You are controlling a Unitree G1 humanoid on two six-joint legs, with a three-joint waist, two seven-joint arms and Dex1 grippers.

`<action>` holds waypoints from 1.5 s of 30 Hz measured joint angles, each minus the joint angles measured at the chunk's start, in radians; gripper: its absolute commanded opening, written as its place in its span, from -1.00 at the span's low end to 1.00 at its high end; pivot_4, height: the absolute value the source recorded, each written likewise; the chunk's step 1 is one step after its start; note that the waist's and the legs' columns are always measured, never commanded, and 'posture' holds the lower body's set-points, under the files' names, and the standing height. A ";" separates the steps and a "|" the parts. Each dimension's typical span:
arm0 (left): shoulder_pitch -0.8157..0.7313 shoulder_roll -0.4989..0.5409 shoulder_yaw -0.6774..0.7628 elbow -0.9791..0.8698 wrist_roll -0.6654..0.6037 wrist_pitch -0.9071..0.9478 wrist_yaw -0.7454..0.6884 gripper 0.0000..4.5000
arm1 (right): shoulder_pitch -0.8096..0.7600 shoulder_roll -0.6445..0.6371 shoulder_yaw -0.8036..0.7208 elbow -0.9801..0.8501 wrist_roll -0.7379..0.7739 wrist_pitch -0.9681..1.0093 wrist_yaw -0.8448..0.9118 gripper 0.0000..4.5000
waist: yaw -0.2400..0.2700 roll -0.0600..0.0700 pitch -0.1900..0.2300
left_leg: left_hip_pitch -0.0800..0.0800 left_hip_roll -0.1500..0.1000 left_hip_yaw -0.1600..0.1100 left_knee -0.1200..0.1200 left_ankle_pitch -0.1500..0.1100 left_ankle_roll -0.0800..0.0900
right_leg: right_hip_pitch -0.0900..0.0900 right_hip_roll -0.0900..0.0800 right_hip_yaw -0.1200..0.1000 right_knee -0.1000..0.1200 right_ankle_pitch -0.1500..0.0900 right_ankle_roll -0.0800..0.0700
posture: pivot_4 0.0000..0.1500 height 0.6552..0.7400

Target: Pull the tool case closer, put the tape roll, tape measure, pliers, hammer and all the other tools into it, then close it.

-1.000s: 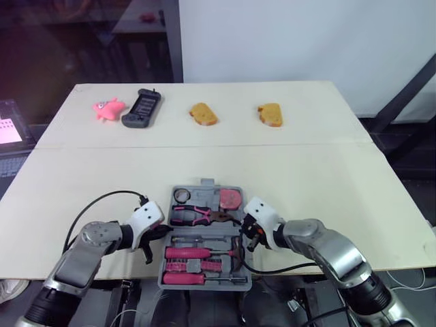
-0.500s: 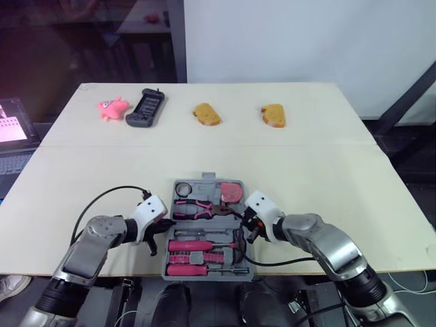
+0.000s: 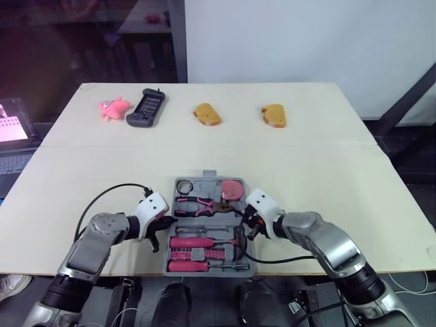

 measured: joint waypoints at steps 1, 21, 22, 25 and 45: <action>0.001 0.001 0.000 -0.001 0.000 0.002 0.000 -1.00 | 0.000 0.000 -0.001 0.002 0.000 -0.004 0.000 -0.95 | 0.000 0.000 0.000 | 0.000 0.000 0.000 0.000 0.000 0.000 | 0.000 0.000 0.000 0.000 0.000 0.000 | 1.00 1.00; 0.022 0.087 0.052 -0.003 -0.066 0.024 -0.025 -1.00 | 0.054 -0.118 -0.116 -0.081 0.033 -0.096 0.080 -0.95 | -0.010 -0.002 0.003 | -0.003 0.000 0.000 -0.003 0.000 0.000 | -0.004 0.000 0.000 -0.001 0.000 0.001 | 1.00 1.00; 0.029 0.108 0.070 -0.003 -0.071 0.018 -0.027 -1.00 | 0.061 -0.136 -0.155 -0.091 0.040 -0.113 0.090 -0.95 | -0.012 -0.003 0.003 | -0.003 0.000 0.000 -0.004 0.000 0.000 | -0.005 0.000 0.000 -0.001 0.000 0.001 | 1.00 1.00; 0.069 0.156 0.163 -0.009 -0.105 -0.006 -0.034 -1.00 | 0.094 -0.170 -0.257 -0.131 0.083 -0.153 0.131 -0.95 | -0.011 -0.003 0.003 | -0.002 0.000 0.000 -0.008 0.000 0.000 | -0.006 0.000 0.000 -0.001 0.000 0.001 | 1.00 1.00; 0.306 0.032 0.164 0.097 -0.273 -0.595 -0.361 -1.00 | 0.141 -0.201 -0.317 -0.210 0.234 -0.180 0.207 -0.95 | -0.009 -0.004 0.004 | -0.001 0.000 0.003 -0.012 0.001 -0.002 | -0.007 -0.002 0.002 -0.004 -0.002 -0.004 | 1.00 1.00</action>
